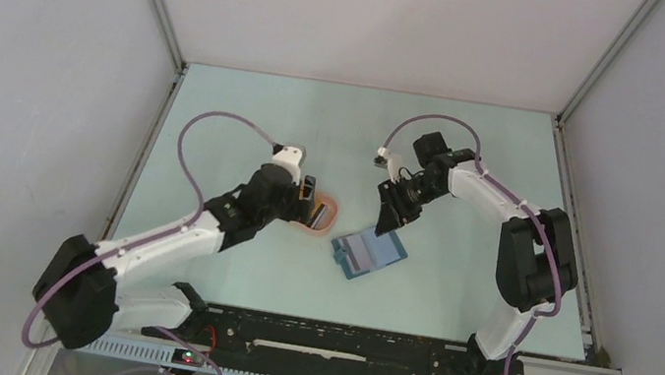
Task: Put the credit cards into the card holder
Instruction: Turn over the card slot in the card holder, then move the storage box to the center of the board.
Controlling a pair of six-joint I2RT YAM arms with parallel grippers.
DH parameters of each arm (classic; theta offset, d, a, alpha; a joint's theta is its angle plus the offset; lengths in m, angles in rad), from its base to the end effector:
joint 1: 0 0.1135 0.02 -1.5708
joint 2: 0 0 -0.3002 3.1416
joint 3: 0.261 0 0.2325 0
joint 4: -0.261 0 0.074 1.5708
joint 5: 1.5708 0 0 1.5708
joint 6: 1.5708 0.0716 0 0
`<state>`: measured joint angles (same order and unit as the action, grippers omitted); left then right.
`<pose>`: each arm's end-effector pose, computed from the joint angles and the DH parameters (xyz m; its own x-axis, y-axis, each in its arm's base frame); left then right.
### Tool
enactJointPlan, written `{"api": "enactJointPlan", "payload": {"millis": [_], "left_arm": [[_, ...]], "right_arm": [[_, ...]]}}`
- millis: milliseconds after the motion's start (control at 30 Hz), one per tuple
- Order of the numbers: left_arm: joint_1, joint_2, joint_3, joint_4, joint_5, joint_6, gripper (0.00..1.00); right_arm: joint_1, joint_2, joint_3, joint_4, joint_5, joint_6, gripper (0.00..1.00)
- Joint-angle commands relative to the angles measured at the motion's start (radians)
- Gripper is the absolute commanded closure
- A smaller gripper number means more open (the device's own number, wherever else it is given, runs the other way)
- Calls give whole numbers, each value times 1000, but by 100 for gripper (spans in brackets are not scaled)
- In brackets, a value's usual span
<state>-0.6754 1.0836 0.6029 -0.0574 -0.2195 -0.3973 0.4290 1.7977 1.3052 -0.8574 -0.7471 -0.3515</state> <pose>0.1892 -0.1316 0.2544 -0.5485 -0.0445 -0.8350 0.2734 0.9342 -0.2293 0.2904 0.1863 0.2292 -0.6814 -0.5894 -0.4340 -0.7191 0.4285 0.5470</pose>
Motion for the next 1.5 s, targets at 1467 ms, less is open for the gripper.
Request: {"api": "enactJointPlan", "payload": {"millis": [1467], "left_arm": [[6,707,542,-328,-264,321,52]], "right_arm": [[-30,-32,23,-35,-64,-39,56]]}}
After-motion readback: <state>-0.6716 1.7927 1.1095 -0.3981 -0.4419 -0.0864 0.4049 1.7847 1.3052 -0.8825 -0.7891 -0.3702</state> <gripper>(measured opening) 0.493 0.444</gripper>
